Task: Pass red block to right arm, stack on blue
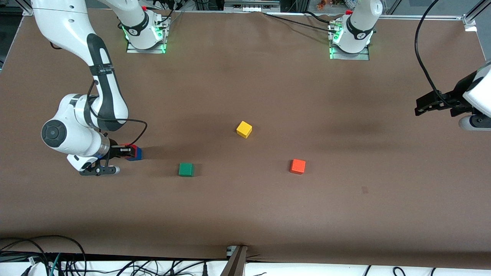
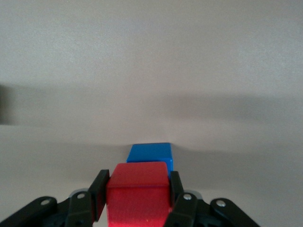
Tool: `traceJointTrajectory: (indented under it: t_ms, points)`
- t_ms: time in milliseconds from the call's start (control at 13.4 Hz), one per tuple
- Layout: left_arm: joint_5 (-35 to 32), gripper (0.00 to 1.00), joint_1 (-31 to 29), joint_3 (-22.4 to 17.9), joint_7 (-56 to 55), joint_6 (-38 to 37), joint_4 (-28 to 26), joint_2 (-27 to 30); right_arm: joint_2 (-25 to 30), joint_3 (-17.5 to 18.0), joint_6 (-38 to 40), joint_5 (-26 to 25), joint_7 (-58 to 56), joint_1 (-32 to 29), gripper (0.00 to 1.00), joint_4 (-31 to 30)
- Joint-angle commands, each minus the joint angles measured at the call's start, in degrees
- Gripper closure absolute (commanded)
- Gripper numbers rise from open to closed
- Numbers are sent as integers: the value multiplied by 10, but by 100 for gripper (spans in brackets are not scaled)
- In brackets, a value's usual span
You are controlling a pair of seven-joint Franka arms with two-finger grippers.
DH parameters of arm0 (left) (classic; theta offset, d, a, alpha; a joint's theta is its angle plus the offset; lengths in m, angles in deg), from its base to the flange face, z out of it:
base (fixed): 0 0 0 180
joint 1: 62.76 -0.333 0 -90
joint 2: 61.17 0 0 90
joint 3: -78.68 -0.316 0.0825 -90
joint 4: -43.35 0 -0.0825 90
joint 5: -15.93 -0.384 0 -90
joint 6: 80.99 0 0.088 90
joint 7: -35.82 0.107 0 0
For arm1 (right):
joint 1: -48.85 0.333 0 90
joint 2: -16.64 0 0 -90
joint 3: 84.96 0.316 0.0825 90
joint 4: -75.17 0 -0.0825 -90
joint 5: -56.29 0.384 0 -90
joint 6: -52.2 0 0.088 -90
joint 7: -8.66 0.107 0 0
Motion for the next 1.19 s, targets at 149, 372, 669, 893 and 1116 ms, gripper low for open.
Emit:
traceJointTrajectory:
  t_ms: [149,372,669,893,1116]
  points:
    - [6,0,-6,7,-2,86,-158,121,29,0,-25,-22,11,7,100,-40]
    - [49,0,-11,5,-1,16,-130,118,29,0,-25,-27,11,7,100,-39]
    - [45,0,-10,10,-2,-3,-126,118,29,1,-30,-32,12,7,100,-39]
    - [46,0,-8,10,1,-5,-126,109,26,1,-34,-32,12,7,100,-38]
    - [40,0,-3,10,-1,-4,-117,107,24,1,-39,-32,12,7,100,-39]
